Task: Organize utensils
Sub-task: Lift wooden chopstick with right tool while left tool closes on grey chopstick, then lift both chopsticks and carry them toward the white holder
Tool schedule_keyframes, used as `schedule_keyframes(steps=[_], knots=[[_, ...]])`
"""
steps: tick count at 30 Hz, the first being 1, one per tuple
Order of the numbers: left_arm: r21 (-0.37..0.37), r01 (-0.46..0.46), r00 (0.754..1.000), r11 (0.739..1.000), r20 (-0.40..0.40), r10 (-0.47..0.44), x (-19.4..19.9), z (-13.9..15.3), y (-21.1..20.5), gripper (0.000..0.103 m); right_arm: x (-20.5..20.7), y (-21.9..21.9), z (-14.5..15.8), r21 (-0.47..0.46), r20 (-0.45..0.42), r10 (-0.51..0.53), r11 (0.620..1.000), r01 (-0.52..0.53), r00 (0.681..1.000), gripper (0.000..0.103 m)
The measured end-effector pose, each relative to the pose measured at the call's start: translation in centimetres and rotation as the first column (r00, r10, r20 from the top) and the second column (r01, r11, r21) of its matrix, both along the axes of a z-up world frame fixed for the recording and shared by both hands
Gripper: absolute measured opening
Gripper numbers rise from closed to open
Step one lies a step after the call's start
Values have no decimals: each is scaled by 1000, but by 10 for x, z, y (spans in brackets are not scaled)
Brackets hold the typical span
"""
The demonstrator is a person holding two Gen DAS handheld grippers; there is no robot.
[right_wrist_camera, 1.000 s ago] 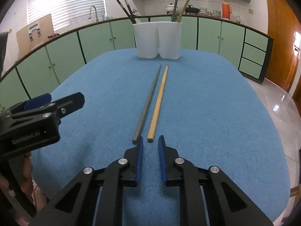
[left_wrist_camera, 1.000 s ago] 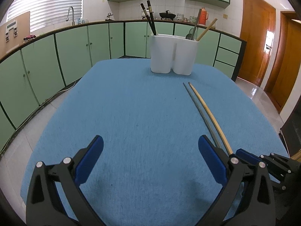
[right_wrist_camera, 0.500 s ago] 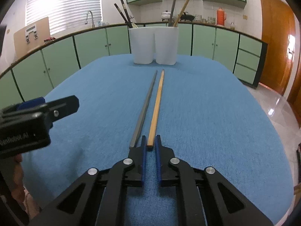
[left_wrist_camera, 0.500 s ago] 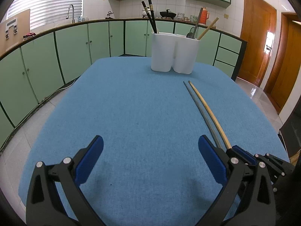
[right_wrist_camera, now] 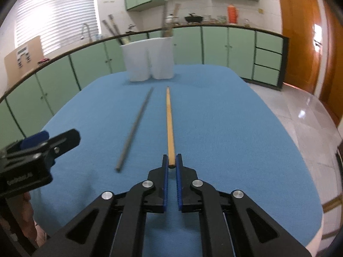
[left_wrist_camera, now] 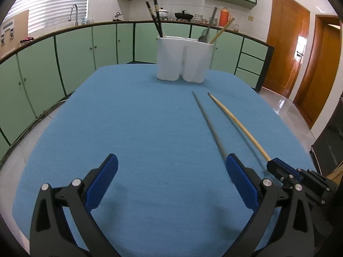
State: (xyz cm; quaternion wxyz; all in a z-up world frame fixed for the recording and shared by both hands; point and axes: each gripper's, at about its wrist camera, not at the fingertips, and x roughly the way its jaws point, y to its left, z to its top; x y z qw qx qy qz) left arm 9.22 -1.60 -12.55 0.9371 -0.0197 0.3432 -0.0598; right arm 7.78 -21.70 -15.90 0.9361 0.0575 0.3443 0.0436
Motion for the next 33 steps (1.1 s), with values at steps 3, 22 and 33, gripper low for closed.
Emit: schedule_keyframes(steps=[3, 22, 33], knots=[[-3, 26, 1000, 1000, 0, -26, -3, -3, -12, 97, -2, -14, -1, 18, -14, -31, 999, 32, 999, 7], [36, 91, 993, 995, -81, -88, 4, -32, -67, 34, -17, -38, 7, 83, 28, -57, 995, 54, 998, 7], [41, 105, 992, 994, -80, -101, 4, -29, -69, 6, -24, -36, 19, 59, 66, -48, 997, 44, 997, 7]])
